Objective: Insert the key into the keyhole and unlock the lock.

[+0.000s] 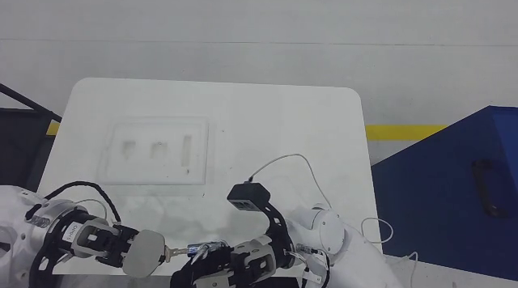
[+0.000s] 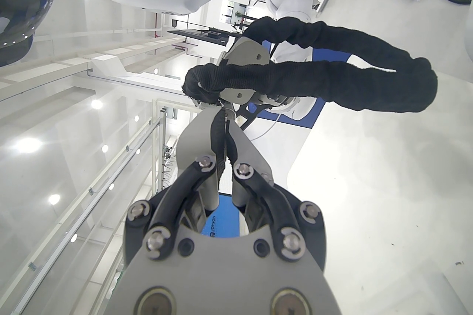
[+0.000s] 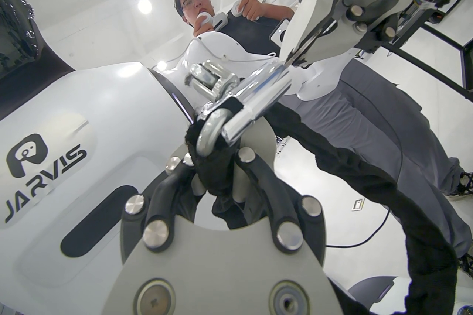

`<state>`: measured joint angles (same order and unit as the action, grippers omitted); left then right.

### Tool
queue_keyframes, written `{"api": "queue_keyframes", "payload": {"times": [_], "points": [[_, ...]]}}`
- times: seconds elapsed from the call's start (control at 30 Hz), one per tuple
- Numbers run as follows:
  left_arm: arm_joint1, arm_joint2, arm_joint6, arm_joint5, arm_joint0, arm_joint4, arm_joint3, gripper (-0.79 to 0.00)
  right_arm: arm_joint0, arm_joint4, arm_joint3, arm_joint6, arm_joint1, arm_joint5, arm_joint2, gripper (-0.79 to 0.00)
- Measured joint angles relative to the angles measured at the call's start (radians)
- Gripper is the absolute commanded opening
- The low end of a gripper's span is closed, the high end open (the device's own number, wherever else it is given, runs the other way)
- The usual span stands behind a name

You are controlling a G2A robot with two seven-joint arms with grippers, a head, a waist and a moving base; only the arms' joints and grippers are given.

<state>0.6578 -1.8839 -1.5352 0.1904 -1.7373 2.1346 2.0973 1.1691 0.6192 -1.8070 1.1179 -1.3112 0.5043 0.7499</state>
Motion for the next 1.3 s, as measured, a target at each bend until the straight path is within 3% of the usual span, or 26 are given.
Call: {"api": "queue_keyframes", "payload": {"times": [1.27,1.3], "points": [[-0.014,0.093,-0.001,0.074,0.07,0.045,-0.012,-0.785,-0.048,-0.069,0.008,-0.017,-0.02,-0.058,-0.059,-0.785],[-0.014,0.091,-0.001,0.074,0.072,0.04,-0.014,-0.711,-0.049,-0.066,0.009,-0.017,-0.021,-0.056,-0.057,-0.785]]}}
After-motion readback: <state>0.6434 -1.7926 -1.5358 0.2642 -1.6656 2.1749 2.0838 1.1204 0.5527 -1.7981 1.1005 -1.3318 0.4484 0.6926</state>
